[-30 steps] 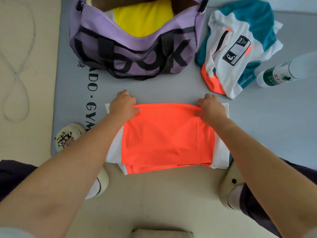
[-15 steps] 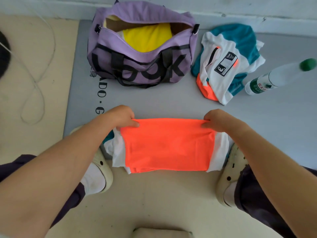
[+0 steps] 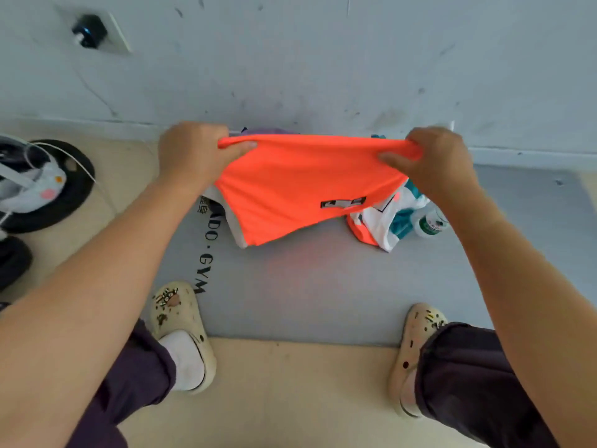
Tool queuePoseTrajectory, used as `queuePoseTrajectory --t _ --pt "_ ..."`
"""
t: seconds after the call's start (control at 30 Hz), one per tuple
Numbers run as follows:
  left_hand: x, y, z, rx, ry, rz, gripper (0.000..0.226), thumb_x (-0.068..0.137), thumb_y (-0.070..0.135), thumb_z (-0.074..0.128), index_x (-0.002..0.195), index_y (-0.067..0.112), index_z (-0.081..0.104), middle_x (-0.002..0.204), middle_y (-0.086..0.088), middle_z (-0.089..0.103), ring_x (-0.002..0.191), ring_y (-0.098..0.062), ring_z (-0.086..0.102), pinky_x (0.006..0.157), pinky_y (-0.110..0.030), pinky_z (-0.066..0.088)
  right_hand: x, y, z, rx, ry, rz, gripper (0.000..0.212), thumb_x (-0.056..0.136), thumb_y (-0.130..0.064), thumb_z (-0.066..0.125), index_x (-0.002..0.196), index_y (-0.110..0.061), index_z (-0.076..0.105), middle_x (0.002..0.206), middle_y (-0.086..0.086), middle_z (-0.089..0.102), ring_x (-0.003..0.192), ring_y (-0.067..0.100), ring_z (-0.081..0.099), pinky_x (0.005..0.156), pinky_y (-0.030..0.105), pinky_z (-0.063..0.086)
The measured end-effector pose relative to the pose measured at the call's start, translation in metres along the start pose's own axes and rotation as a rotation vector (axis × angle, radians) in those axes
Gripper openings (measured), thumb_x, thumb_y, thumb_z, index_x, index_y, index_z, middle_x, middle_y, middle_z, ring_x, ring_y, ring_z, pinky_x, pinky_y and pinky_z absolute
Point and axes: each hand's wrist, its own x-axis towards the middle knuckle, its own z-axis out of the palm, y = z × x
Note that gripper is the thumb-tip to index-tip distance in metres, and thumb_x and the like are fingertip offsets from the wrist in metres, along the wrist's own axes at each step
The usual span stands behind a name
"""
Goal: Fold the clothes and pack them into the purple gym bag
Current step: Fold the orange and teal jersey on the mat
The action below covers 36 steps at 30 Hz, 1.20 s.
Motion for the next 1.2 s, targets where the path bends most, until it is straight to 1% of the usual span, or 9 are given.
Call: queuePoseTrajectory --t 0.17,0.27,0.57,0.8,0.93,1.0,1.07,1.13,1.2 --pt "-0.001 0.009 -0.029 0.028 0.16 0.049 0.057 0.079 0.067 0.055 0.06 0.016 0.039 0.059 -0.003 0.04 0.057 -0.027 0.04 0.053 -0.033 0.021 -0.011 -0.006 -0.021 -0.029 0.22 -0.081 0.046 0.081 -0.046 0.068 0.076 -0.002 0.055 0.075 0.012 0.049 0.074 0.026 0.043 0.063 0.031 0.026" --pt "-0.027 0.009 0.002 0.012 0.085 0.014 0.054 0.079 0.064 0.061 0.06 0.017 0.044 0.057 -0.006 0.045 0.056 -0.026 0.039 0.051 -0.031 0.024 -0.031 0.004 0.008 -0.021 0.112 -0.029 0.043 0.082 -0.044 0.068 0.07 -0.008 0.049 0.07 0.007 0.044 0.07 0.023 0.04 0.061 0.031 0.026" --pt "-0.166 -0.007 0.165 0.112 -0.761 -0.187 0.04 0.092 0.046 0.06 0.073 0.012 0.049 0.088 -0.016 0.064 0.092 -0.036 0.058 0.071 -0.037 0.041 -0.136 0.056 0.168 -0.074 -0.685 0.27 0.023 0.088 -0.019 0.061 0.096 0.003 0.063 0.104 0.024 0.064 0.1 0.036 0.059 0.081 0.038 0.043" --pt "-0.215 -0.018 0.219 0.115 -1.334 -0.29 0.051 0.081 0.065 0.061 0.083 0.014 0.061 0.097 -0.011 0.064 0.082 -0.023 0.055 0.067 -0.03 0.041 -0.186 0.079 0.221 -0.236 -1.198 0.274 0.059 0.086 -0.053 0.063 0.118 -0.004 0.06 0.12 0.013 0.063 0.11 0.03 0.059 0.087 0.033 0.043" --pt "-0.196 -0.012 0.224 0.154 -1.834 -0.528 0.082 0.072 0.08 0.058 0.115 0.01 0.06 0.108 -0.007 0.07 0.086 -0.023 0.07 0.064 -0.027 0.055 -0.181 0.084 0.232 -0.18 -1.552 0.472 0.06 0.079 -0.058 0.068 0.109 -0.006 0.062 0.093 0.006 0.07 0.08 0.024 0.07 0.059 0.027 0.051" --pt "-0.182 -0.015 0.234 0.113 -1.598 -0.476 0.062 0.078 0.07 0.06 0.092 0.01 0.065 0.088 -0.006 0.073 0.072 -0.023 0.071 0.059 -0.025 0.053 -0.171 0.082 0.24 -0.194 -1.474 0.415 0.043 0.084 -0.047 0.063 0.082 -0.004 0.064 0.08 0.009 0.072 0.067 0.026 0.07 0.055 0.026 0.052" --pt "-0.17 -0.018 0.242 0.127 -1.166 -0.355 0.039 0.086 0.051 0.057 0.076 0.014 0.059 0.089 -0.009 0.069 0.078 -0.028 0.065 0.064 -0.031 0.048 -0.16 0.075 0.253 -0.257 -1.195 0.256 0.033 0.089 -0.035 0.055 0.086 -0.004 0.065 0.094 0.013 0.072 0.084 0.03 0.068 0.068 0.03 0.049" --pt "-0.162 -0.018 0.249 0.115 -0.824 -0.303 0.026 0.087 0.039 0.059 0.084 0.013 0.058 0.101 -0.011 0.062 0.094 -0.032 0.058 0.07 -0.037 0.045 -0.149 0.067 0.267 -0.249 -0.923 0.179 0.032 0.092 -0.034 0.051 0.103 -0.007 0.064 0.105 0.014 0.068 0.098 0.033 0.064 0.068 0.033 0.042" --pt "-0.161 -0.024 0.258 0.056 -0.714 -0.261 0.032 0.083 0.037 0.067 0.101 0.012 0.059 0.112 -0.01 0.055 0.11 -0.032 0.051 0.077 -0.043 0.047 -0.139 0.06 0.278 -0.182 -0.729 0.149 0.031 0.091 -0.033 0.055 0.108 -0.007 0.059 0.106 0.016 0.063 0.099 0.036 0.061 0.067 0.036 0.04"
